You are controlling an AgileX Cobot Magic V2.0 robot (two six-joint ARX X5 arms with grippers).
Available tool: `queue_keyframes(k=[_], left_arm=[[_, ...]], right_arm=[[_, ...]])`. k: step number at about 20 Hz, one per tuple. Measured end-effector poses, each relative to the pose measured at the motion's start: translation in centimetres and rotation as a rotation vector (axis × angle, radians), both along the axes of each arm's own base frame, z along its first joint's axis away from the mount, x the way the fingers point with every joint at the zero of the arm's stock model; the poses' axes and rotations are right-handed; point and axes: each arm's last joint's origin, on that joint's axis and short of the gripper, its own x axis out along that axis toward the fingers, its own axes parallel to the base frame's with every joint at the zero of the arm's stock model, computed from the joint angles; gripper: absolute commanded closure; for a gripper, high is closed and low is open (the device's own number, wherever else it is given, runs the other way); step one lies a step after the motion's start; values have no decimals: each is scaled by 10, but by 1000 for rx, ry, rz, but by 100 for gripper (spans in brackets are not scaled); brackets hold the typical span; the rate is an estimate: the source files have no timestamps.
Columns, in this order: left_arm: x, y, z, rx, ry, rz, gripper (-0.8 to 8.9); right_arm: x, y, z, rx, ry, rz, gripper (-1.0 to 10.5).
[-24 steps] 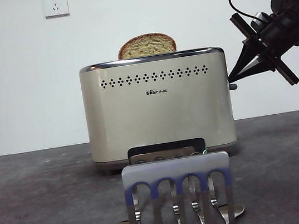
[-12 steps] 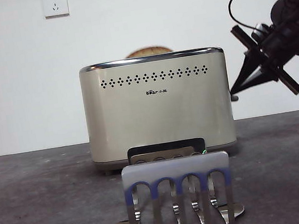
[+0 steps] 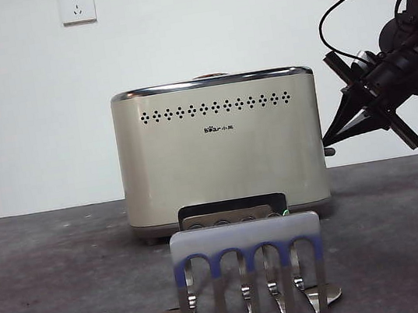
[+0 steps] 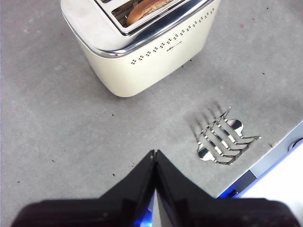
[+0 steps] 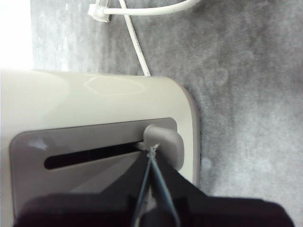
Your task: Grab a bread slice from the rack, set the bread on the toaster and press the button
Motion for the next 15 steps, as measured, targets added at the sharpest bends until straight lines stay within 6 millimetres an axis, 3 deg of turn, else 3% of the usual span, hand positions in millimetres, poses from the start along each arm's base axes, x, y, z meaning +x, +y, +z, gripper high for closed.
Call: queue_keyframes(k=[15], left_arm=[[0, 0, 0, 0, 0, 0, 822]], right_arm=[[1, -1, 3, -61, -4, -22, 954]])
